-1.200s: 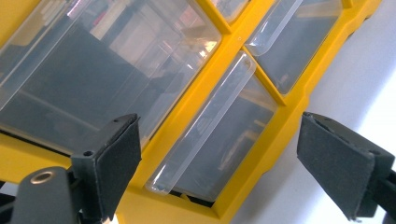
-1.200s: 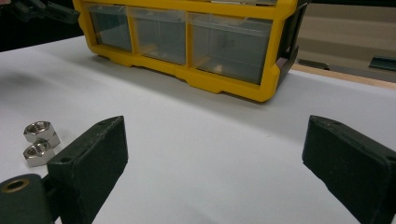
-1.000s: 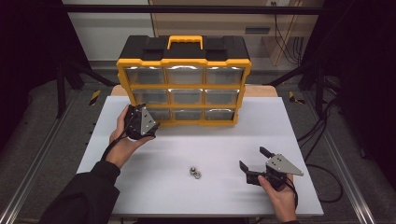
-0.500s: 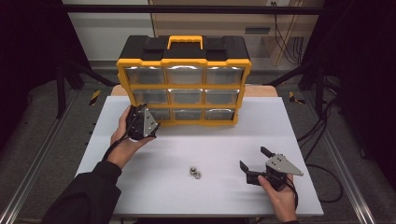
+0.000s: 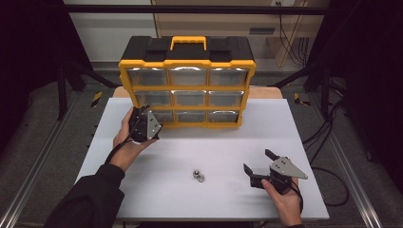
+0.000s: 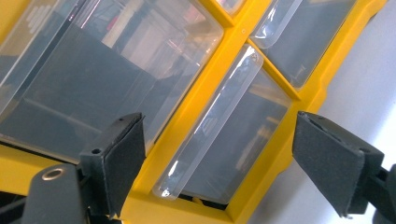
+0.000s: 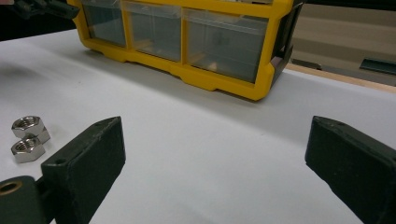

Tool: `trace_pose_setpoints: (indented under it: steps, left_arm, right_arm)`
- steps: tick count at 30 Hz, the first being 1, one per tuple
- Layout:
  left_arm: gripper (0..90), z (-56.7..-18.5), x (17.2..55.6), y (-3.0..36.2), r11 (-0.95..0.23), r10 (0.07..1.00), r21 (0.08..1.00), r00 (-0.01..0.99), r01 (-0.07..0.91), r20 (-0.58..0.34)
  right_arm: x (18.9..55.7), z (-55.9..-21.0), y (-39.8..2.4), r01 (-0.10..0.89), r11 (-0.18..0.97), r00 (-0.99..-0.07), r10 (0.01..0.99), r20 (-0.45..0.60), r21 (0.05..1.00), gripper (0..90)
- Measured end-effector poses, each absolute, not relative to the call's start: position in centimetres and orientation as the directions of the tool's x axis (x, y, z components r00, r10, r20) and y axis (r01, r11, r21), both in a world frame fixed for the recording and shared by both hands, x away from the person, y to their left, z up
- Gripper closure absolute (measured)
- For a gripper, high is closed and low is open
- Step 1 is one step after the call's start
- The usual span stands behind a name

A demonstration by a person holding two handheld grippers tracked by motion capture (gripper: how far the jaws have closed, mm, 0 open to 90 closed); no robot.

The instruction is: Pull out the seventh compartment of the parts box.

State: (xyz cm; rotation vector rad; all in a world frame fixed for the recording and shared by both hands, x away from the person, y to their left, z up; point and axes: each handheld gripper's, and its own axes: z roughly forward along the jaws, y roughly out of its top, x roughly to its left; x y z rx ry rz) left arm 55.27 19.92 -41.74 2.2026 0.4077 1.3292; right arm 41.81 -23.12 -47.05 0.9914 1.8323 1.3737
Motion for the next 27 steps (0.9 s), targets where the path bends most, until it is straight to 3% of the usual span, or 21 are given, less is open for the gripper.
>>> trace_pose_setpoints:
  steps: [19,27]
  left_arm:
    - [24.5,-42.16,55.38,19.76,-0.847,0.467,0.531,0.438,-0.029,0.769]
    - [32.5,-42.6,55.58,19.45,-0.866,0.431,0.498,0.431,-0.051,0.793]
  right_arm:
    - [41.7,-46.96,-23.16,0.193,0.175,-0.509,0.859,-0.054,0.966,4.8]
    - [41.7,-46.95,-23.06,0.194,0.175,-0.509,0.859,-0.053,0.965,4.9]
